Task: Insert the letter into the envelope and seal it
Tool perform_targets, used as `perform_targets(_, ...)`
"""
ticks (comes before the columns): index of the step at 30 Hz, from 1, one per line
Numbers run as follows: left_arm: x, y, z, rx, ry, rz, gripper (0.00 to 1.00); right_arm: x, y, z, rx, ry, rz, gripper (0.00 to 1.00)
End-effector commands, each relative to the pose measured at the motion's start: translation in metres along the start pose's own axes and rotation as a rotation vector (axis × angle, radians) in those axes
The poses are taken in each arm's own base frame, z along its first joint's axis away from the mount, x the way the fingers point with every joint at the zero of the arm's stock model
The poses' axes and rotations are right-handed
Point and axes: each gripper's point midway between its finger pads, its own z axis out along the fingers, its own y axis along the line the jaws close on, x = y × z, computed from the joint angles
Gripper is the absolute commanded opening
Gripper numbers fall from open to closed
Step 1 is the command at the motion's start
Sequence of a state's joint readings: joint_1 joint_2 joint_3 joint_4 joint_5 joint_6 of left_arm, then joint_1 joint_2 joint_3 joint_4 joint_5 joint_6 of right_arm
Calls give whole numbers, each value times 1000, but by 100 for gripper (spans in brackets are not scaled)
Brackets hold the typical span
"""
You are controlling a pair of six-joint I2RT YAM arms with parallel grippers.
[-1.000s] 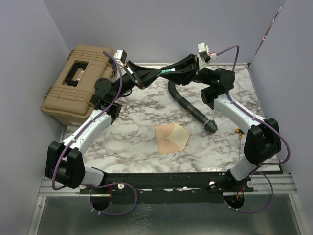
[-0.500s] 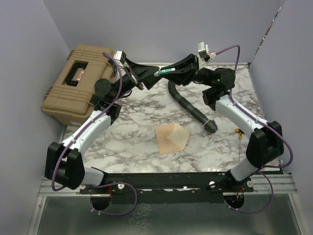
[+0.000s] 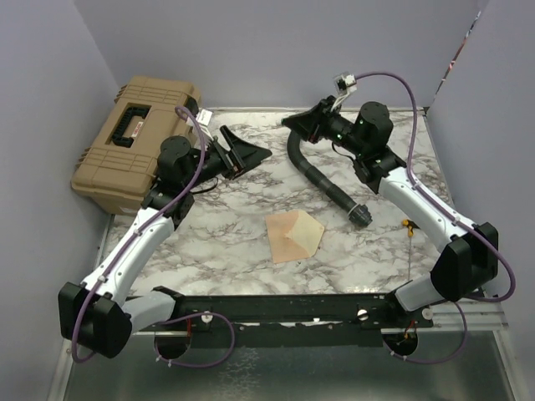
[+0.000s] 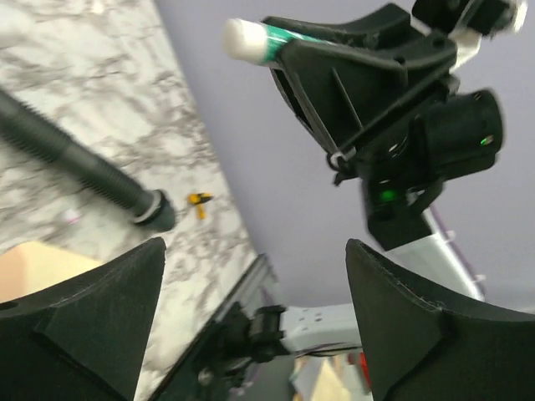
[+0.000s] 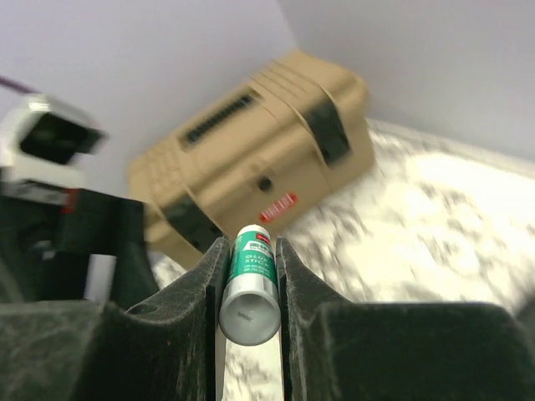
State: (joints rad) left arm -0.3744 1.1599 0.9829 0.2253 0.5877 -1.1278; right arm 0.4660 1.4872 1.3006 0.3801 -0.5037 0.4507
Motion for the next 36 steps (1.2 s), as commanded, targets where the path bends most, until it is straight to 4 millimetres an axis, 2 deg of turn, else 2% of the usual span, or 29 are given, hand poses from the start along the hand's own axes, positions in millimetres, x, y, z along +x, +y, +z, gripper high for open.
perform_targets(1,34,75,-23,-258,98,109,85,87,-58,-35,349,255,168,1)
perform_targets(4,49,105,-26,-307,149,143,77,130,-60,-58,424,399,212,1)
perform_targets(7,65,138,-26,-362,220,134,61,175,-57,-79,496,533,277,0)
perform_targets(11,81,181,-24,-469,257,149,50,231,-35,-90,521,677,258,1)
perform_targets(14,86,205,-20,-529,275,129,42,260,-27,-96,568,757,268,1)
perform_targets(18,99,229,-7,-554,331,100,33,276,-39,-108,662,797,203,1)
perform_targets(21,112,241,7,-556,367,70,28,288,-46,-114,666,839,151,0)
perform_targets(30,139,266,40,-570,453,70,21,306,-52,-124,656,872,-2,0)
perform_targets(36,149,288,36,-622,475,91,15,315,-46,-127,668,886,-13,1)
